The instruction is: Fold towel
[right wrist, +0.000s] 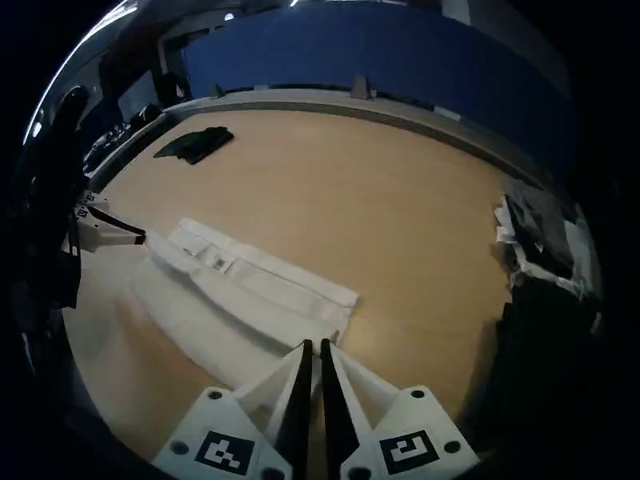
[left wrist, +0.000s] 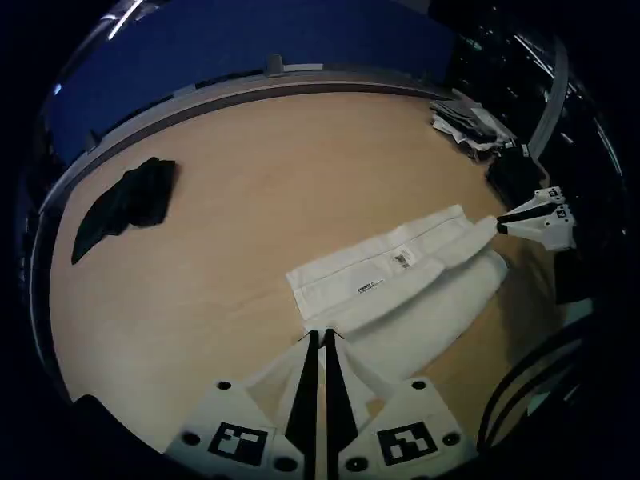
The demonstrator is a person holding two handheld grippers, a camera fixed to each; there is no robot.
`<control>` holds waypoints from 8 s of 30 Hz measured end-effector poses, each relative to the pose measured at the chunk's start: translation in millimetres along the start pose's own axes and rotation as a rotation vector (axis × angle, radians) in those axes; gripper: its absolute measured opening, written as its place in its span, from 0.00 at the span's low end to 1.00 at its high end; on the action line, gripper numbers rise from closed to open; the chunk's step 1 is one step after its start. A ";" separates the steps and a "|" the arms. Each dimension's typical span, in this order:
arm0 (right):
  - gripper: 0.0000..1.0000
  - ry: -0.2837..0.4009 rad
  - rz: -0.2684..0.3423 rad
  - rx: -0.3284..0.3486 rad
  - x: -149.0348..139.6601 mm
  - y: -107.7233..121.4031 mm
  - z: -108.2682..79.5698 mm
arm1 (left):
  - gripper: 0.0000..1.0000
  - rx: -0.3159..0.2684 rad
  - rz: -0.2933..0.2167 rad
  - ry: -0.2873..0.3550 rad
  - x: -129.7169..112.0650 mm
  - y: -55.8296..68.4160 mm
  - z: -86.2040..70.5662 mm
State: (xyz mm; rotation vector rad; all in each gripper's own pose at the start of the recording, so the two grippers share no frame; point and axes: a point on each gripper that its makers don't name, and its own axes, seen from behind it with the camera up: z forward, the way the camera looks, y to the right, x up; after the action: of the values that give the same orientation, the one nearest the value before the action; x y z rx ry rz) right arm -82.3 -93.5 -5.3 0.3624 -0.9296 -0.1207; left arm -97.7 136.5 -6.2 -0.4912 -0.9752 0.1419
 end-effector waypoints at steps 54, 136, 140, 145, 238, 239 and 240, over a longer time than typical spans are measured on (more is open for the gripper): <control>0.92 -0.001 -0.032 -0.033 -41.8 -7.4 -14.5 | 0.95 0.079 -0.097 0.011 -56.1 -11.4 -41.7; 0.02 0.095 -0.187 0.119 50.5 -91.5 -6.5 | 0.96 0.125 -0.165 0.028 -102.0 -22.9 -87.2; 0.02 0.108 -0.209 0.142 65.9 -110.2 -1.6 | 0.96 0.131 -0.178 0.039 -102.9 -27.2 -92.0; 0.02 0.115 -0.235 0.174 78.6 -135.3 5.5 | 0.96 0.138 -0.191 0.051 -104.7 -33.3 -97.3; 0.50 -0.041 -0.291 0.237 -18.7 -172.8 45.4 | 0.96 0.151 -0.230 0.064 -113.6 -47.8 -102.0; 0.45 -0.046 -0.290 0.237 -20.0 -172.7 46.3 | 0.96 0.152 -0.230 0.063 -113.6 -48.1 -101.6; 0.39 -0.051 -0.286 0.238 -21.2 -173.0 47.1 | 0.96 0.152 -0.229 0.063 -113.5 -48.3 -101.4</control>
State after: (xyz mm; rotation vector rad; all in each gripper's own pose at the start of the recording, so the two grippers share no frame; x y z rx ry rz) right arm -123.5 -261.4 -57.4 0.7159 -0.9410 -0.2834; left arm -83.1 22.4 -116.9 -0.2409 -0.9441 -0.0060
